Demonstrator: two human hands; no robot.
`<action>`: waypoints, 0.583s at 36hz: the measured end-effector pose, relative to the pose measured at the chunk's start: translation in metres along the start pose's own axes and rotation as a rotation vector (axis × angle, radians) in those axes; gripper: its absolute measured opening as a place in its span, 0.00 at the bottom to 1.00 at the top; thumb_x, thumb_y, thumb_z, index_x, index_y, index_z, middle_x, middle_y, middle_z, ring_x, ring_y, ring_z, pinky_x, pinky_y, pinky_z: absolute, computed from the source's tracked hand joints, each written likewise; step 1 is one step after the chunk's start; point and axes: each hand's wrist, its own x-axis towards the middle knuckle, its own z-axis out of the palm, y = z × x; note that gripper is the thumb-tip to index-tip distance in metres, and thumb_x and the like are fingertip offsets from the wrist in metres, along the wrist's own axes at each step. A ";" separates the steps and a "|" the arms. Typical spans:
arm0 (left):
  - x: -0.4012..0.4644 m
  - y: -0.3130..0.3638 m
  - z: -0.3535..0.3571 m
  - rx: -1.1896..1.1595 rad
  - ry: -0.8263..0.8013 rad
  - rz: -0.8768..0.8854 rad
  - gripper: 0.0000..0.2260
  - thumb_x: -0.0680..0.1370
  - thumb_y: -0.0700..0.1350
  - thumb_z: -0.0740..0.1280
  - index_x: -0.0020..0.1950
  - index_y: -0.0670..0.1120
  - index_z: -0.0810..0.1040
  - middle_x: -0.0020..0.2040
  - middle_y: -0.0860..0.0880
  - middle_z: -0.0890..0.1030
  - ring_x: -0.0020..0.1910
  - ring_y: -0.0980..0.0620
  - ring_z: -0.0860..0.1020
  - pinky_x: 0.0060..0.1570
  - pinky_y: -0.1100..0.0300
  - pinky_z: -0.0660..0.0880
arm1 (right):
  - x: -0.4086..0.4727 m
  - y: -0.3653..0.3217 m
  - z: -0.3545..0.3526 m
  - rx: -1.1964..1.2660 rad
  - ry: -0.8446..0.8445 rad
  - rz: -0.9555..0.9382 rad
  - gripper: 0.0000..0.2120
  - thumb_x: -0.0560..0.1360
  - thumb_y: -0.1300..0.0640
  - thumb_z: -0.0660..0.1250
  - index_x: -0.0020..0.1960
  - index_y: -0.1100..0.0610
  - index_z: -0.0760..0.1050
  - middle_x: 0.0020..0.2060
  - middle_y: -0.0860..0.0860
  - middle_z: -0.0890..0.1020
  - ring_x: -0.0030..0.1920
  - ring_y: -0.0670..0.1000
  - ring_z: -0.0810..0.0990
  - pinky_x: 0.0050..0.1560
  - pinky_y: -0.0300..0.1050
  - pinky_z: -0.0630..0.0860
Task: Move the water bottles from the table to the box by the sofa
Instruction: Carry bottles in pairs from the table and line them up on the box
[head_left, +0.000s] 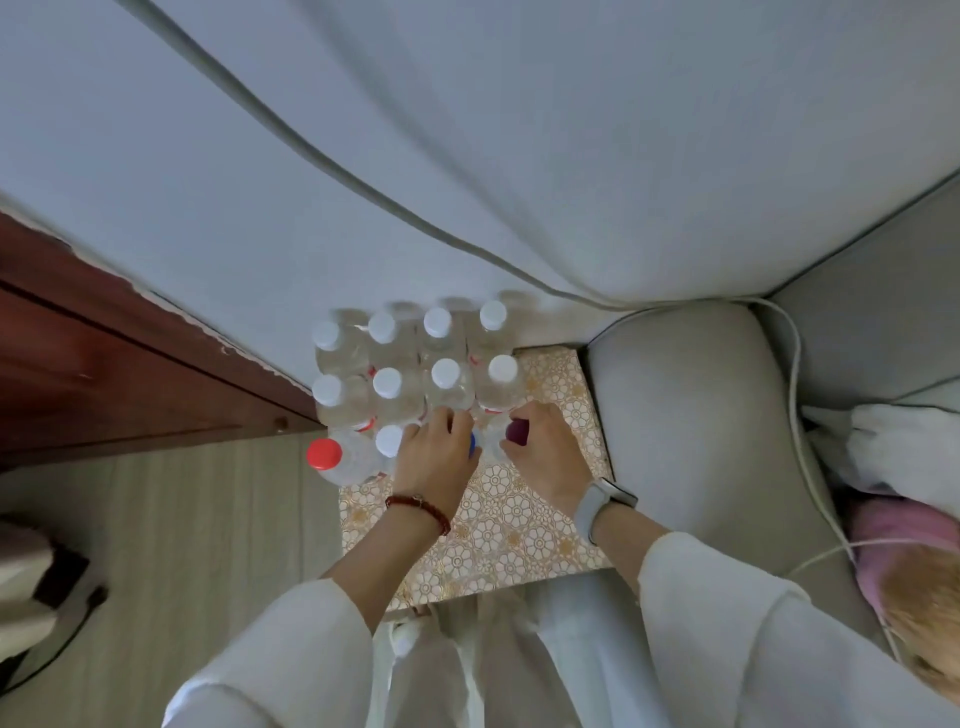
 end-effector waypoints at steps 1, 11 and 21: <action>0.003 -0.001 0.001 0.015 0.017 0.001 0.18 0.57 0.40 0.79 0.38 0.40 0.73 0.34 0.43 0.77 0.22 0.45 0.73 0.27 0.58 0.70 | 0.001 0.001 0.002 0.010 -0.008 -0.003 0.16 0.73 0.59 0.66 0.60 0.60 0.69 0.58 0.58 0.71 0.54 0.58 0.75 0.55 0.45 0.72; 0.007 -0.008 0.006 -0.065 0.093 0.017 0.15 0.61 0.38 0.78 0.39 0.40 0.73 0.36 0.42 0.77 0.24 0.45 0.73 0.29 0.58 0.73 | 0.009 0.004 0.010 0.088 0.000 -0.047 0.15 0.74 0.62 0.64 0.60 0.61 0.69 0.55 0.59 0.72 0.56 0.55 0.73 0.52 0.37 0.67; 0.001 -0.008 0.008 0.153 0.090 -0.020 0.15 0.62 0.47 0.76 0.44 0.45 0.77 0.38 0.48 0.80 0.35 0.47 0.78 0.45 0.52 0.77 | -0.001 0.001 0.008 0.116 -0.052 -0.087 0.21 0.75 0.65 0.62 0.67 0.60 0.64 0.63 0.58 0.70 0.60 0.57 0.74 0.62 0.48 0.72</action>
